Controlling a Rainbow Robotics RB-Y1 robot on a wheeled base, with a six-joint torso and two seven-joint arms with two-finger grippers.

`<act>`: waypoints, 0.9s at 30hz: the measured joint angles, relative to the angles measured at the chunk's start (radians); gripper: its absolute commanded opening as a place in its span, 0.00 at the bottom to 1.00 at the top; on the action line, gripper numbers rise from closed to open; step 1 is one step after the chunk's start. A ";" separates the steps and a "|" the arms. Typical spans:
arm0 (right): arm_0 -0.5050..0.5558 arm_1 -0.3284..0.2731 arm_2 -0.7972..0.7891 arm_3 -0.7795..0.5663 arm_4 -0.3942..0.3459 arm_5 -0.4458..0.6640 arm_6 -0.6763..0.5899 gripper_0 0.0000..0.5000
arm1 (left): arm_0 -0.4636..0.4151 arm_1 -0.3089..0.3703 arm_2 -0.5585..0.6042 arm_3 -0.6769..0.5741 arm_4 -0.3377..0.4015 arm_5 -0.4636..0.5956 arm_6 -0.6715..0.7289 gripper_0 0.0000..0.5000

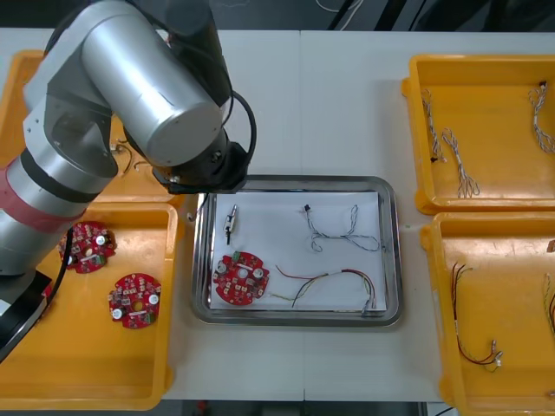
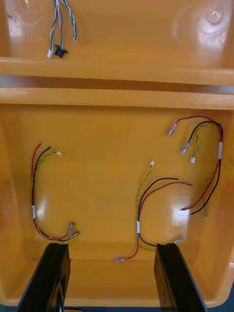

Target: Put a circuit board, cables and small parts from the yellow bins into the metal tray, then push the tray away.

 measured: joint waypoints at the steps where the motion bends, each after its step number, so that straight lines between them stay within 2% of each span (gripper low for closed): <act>1: 0.002 0.000 0.000 0.000 0.000 0.000 0.002 1.00 | 0.000 -0.001 -0.014 0.000 -0.004 0.000 0.038 0.00; 3: 0.004 0.000 0.000 0.000 0.000 -0.001 0.007 1.00 | 0.000 -0.006 -0.041 0.005 -0.013 -0.004 0.099 0.00; 6: 0.005 0.000 0.000 0.000 0.000 -0.004 0.008 1.00 | 0.000 -0.017 -0.073 0.033 -0.030 -0.030 0.117 0.00; 18: 0.007 0.000 0.000 0.000 -0.007 -0.007 0.009 1.00 | 0.000 -0.055 -0.219 0.243 -0.116 -0.267 0.117 0.00; 27: 0.024 0.000 0.000 0.000 -0.010 -0.048 0.009 1.00 | 0.000 -0.057 -0.257 0.262 -0.127 -0.315 0.118 0.00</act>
